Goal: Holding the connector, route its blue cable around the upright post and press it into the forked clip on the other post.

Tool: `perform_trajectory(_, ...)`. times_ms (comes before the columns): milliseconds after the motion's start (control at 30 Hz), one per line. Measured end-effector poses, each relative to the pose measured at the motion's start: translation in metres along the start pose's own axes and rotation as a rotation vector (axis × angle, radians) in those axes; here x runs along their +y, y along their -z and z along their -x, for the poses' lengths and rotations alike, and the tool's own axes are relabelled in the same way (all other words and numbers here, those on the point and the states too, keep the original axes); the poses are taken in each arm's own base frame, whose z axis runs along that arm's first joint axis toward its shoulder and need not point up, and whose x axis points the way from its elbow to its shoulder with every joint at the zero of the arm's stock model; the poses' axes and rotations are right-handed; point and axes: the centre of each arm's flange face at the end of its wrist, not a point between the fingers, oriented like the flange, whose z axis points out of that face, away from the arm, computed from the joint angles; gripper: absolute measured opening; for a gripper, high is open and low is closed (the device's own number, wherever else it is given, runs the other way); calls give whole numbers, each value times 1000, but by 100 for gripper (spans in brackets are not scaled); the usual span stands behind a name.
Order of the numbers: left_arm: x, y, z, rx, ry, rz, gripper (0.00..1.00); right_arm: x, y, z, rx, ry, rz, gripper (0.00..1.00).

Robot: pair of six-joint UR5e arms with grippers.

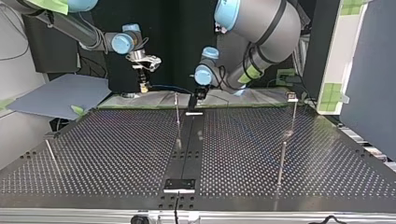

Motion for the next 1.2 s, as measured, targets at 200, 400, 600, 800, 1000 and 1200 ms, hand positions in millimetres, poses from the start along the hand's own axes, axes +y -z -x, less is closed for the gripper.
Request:
perform_trajectory(200, -14, 2, 1, -50, 52, 3, 100, 3, 0, 0, -5, -3, 7, 0)
perform_trajectory(400, -27, 6, 1, -89, 106, 18, 100, 8, 0, 0, -6, -11, 15, 0)
perform_trajectory(600, -36, 12, -1, -107, 157, 40, 100, 16, 0, -1, -10, -17, 29, 0)
perform_trajectory(800, -43, 16, -2, -116, 205, 50, 100, 23, -1, -2, -8, -27, 41, 0)
perform_trajectory(1000, -46, 18, -3, -119, 254, 48, 100, 29, -2, -3, -3, -30, 48, 0)
perform_trajectory(1200, -46, 20, -3, -115, 295, 60, 100, 30, -3, -4, 1, -31, 50, 0)
